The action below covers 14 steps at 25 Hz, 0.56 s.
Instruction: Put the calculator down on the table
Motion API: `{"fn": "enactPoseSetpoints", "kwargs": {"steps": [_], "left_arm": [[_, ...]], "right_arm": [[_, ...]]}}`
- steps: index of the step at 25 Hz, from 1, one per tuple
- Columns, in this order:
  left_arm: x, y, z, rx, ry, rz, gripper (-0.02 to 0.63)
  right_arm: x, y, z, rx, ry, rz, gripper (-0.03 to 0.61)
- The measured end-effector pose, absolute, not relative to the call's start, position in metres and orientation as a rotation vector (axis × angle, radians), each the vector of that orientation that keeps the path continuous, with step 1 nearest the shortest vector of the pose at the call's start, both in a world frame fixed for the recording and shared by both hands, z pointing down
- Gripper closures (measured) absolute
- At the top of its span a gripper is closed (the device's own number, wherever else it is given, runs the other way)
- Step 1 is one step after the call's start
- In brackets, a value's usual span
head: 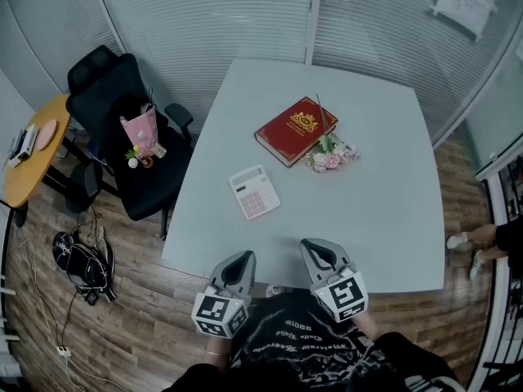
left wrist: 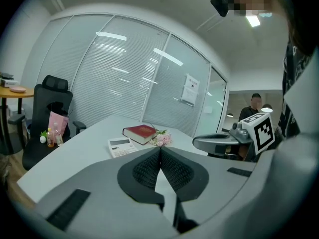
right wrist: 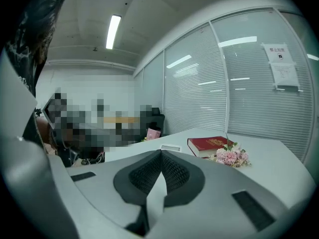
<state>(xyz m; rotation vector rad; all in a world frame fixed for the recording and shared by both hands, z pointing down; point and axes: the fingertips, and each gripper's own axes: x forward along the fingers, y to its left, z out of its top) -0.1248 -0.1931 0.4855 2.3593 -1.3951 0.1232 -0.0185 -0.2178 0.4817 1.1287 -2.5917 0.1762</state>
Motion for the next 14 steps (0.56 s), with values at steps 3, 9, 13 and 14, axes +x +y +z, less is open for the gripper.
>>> {"fn": "enactPoseSetpoints", "kwargs": {"steps": [3, 9, 13, 14], "left_arm": [[-0.1231, -0.1914, 0.4861, 2.388, -1.410, 0.168, 0.594], [-0.1217, -0.1921, 0.4841, 2.404, -1.413, 0.167, 0.594], [-0.1213, -0.1918, 0.4823, 2.404, -1.409, 0.154, 0.594], [-0.1209, -0.1916, 0.4820, 2.404, -1.406, 0.153, 0.594]], "right_arm": [[-0.0201, -0.2181, 0.4786, 1.130, -2.598, 0.170, 0.572], [-0.0223, -0.2181, 0.4729, 1.134, -2.599, 0.151, 0.572], [-0.0214, -0.2164, 0.4748, 1.119, -2.594, 0.110, 0.572], [-0.0212, -0.2161, 0.4753, 1.115, -2.599, 0.096, 0.572]]}}
